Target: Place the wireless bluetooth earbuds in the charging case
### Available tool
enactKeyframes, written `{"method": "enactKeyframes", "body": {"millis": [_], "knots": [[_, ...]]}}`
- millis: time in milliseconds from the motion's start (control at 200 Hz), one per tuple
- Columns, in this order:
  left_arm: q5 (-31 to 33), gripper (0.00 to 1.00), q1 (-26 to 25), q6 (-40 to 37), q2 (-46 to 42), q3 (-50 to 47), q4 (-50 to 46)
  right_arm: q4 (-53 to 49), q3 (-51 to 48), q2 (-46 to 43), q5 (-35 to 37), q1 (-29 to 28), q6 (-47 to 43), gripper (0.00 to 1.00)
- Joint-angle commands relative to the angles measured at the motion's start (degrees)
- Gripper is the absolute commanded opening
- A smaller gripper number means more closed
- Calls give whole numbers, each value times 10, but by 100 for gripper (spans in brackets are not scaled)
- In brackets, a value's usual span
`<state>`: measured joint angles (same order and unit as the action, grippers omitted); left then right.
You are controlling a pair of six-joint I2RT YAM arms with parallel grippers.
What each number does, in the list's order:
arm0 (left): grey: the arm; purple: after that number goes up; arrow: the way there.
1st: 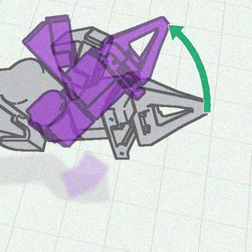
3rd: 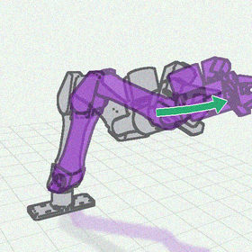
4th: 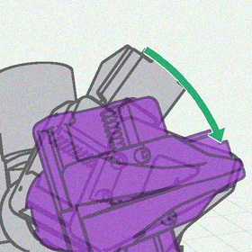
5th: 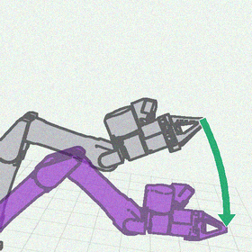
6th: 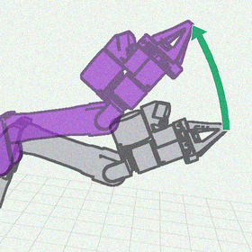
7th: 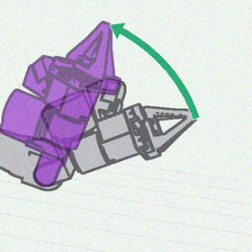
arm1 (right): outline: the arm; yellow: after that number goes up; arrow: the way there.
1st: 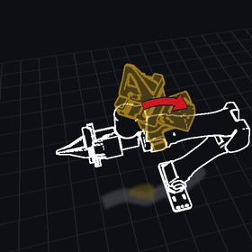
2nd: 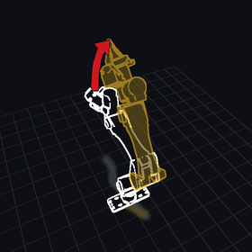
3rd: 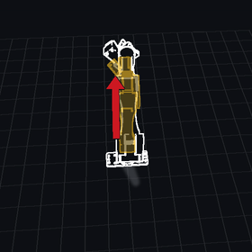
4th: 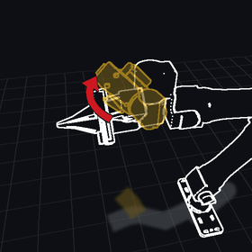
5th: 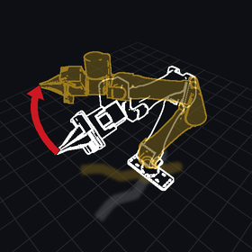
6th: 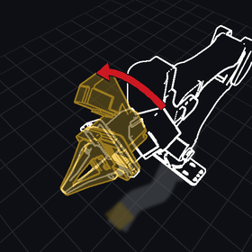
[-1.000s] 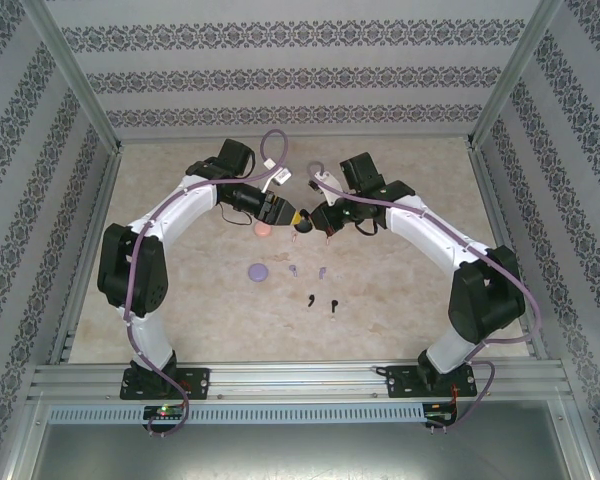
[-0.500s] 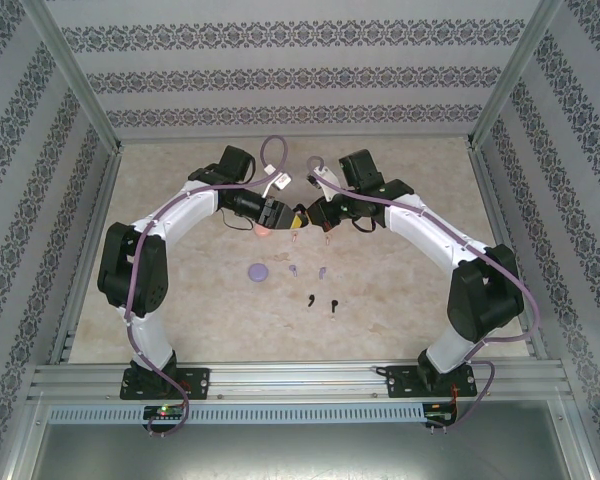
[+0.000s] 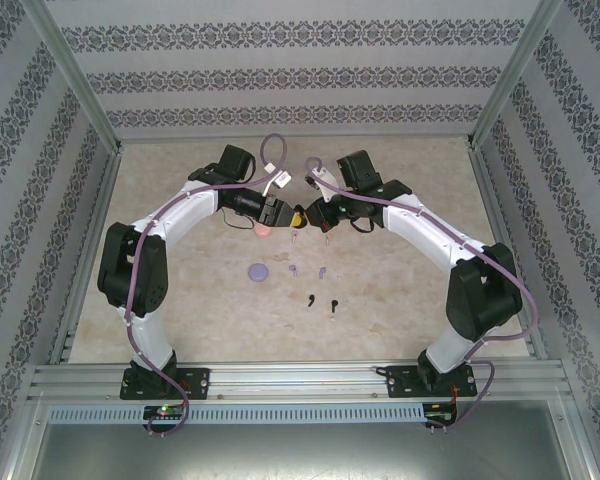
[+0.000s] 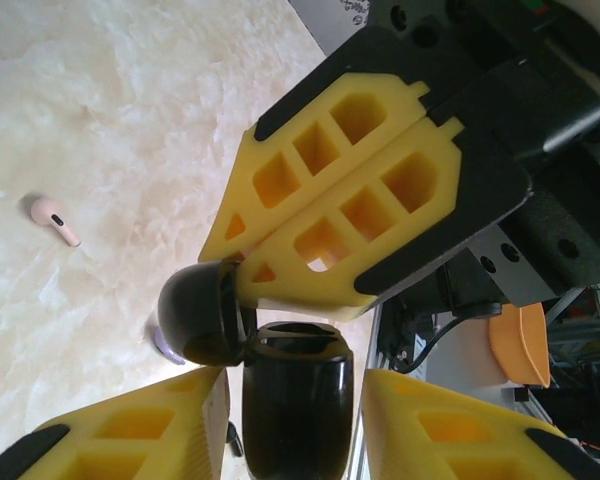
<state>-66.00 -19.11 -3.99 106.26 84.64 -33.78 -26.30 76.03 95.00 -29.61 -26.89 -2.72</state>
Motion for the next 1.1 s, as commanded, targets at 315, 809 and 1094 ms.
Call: {"method": "enactKeyframes", "body": {"millis": [315,809,1094], "knots": [[-32,30,-4,-16,3,-1,0,18,19,3,-4,-5,13,0],[-26,0,-4,-10,-9,-20,19,34,18,-27,25,-4,44,28],[56,0,9,58,-90,-100,142,3,-66,-162,64,17,127,58]]}}
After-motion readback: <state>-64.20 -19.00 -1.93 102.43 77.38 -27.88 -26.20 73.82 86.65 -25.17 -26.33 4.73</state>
